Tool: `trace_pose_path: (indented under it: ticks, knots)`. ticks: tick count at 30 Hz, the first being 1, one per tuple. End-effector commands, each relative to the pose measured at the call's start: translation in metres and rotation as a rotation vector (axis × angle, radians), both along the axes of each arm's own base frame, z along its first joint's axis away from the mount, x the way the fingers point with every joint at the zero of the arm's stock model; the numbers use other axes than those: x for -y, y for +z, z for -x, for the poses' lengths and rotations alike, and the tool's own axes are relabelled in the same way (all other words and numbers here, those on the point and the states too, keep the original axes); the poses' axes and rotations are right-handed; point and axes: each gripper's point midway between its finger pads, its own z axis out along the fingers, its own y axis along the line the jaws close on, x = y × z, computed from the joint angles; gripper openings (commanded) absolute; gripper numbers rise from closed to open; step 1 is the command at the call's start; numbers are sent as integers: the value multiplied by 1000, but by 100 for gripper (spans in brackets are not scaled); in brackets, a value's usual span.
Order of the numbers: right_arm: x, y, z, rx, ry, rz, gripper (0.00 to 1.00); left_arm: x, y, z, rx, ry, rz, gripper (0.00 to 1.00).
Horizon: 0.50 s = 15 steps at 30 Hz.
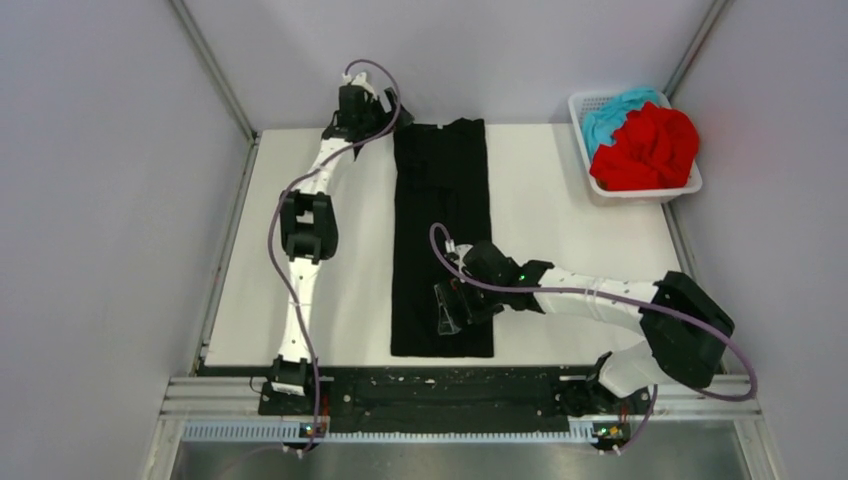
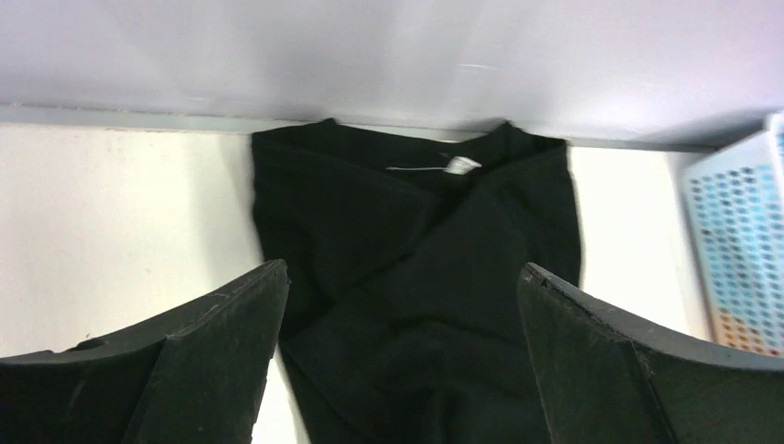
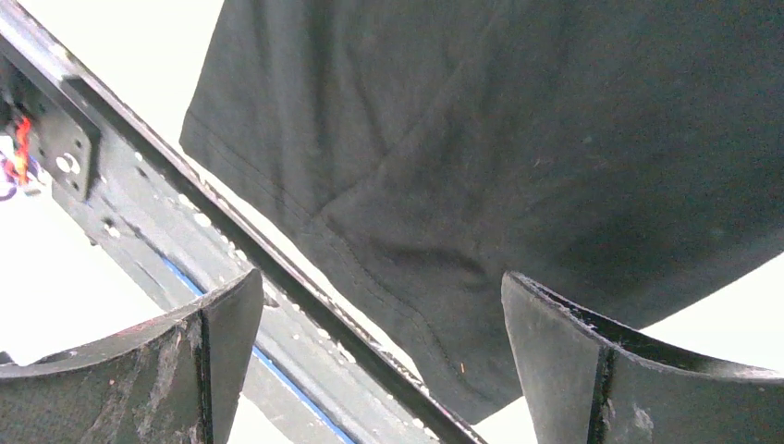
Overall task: Fold and stack the t-shirts
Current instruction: Rotate the tshirt 90 degrees, then grab the bottom of the folded rectangular tshirt with both arms
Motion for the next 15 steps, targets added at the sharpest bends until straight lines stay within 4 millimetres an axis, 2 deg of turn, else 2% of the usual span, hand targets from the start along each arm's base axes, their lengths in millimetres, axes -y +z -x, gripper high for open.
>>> trace_pose_path:
  ticks: [1, 2, 3, 4, 6, 10, 13, 14, 15]
  knots:
    - [-9, 67, -34, 221, -77, -87, 99, 9, 183, 48, 223, -54, -5, 99]
    - [-5, 75, -40, 245, -128, -97, 99, 8, 189, 64, 196, -61, -1, 99]
    - [-1, 79, -41, 258, -158, -104, 99, 7, 182, 84, 138, -69, 5, 99]
    - [5, 80, -40, 261, -187, -103, 99, 6, 184, 105, 108, -80, 10, 99]
    - [19, 77, -36, 250, -238, -92, 99, 1, 177, 150, 32, -70, 16, 98]
    - [42, 57, -15, 178, -286, -61, 95, -6, 131, 252, -107, -22, -36, 99]
    - [44, 45, 5, 97, -251, -72, 92, -5, 93, 331, -155, 13, -127, 99]
    - [44, 40, 10, 74, -243, -71, 90, -4, 89, 359, -152, 18, -133, 99]
    - [45, 35, 14, 49, -238, -64, 88, 0, 73, 383, -191, -1, -133, 99]
